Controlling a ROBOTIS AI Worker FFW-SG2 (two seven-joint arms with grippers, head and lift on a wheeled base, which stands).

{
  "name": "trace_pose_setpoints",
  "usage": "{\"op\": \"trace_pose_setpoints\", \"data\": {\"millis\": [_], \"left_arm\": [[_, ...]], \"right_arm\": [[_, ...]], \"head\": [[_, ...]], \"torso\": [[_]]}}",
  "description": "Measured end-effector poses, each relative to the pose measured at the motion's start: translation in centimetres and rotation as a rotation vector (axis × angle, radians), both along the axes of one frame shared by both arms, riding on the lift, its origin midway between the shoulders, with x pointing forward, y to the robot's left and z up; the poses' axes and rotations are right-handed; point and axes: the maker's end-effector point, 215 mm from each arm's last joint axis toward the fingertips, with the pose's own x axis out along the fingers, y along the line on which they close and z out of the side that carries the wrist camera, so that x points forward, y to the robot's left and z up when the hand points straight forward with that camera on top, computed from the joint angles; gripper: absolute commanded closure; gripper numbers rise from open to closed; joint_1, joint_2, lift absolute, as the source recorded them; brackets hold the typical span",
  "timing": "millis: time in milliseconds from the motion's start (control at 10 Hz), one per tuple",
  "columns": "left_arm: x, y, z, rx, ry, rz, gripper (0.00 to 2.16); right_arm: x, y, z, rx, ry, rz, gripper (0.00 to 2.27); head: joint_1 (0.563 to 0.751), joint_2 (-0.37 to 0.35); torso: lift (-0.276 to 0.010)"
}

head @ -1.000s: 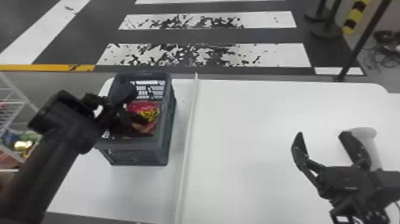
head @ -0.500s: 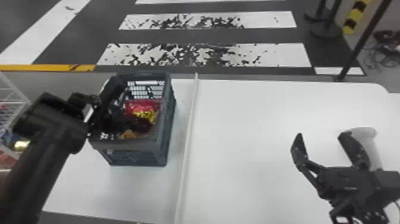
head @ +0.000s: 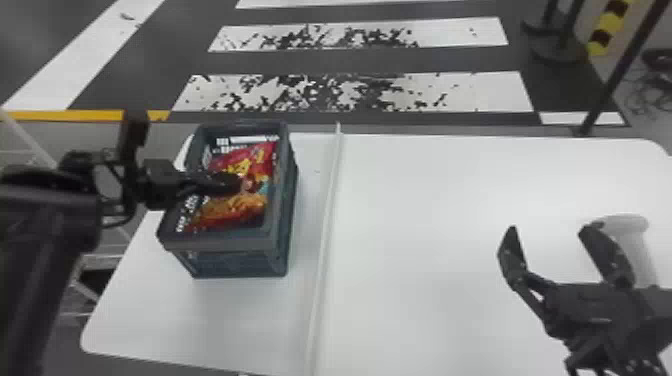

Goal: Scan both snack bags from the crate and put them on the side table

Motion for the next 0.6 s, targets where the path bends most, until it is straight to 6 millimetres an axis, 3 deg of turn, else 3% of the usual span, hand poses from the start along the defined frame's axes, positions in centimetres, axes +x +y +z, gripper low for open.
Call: {"op": "trace_pose_setpoints", "data": {"millis": [200, 600], "left_arm": [[-0.3, 1.2, 1.8, -0.093, -0.053, 0.031, 2.13], [-0.7, 1.7, 5.6, -0.262, -0.164, 0.069, 2.13]], "right_arm": [[0.0, 0.1, -0.2, 0.0, 0.008, 0.001, 0.07], [0.0, 0.5, -0.6, -0.003, 0.021, 0.005, 0.07]], "head": [[0.695, 0.16], [0.695, 0.174]], "torso": [[-0.087], [-0.087]]}}
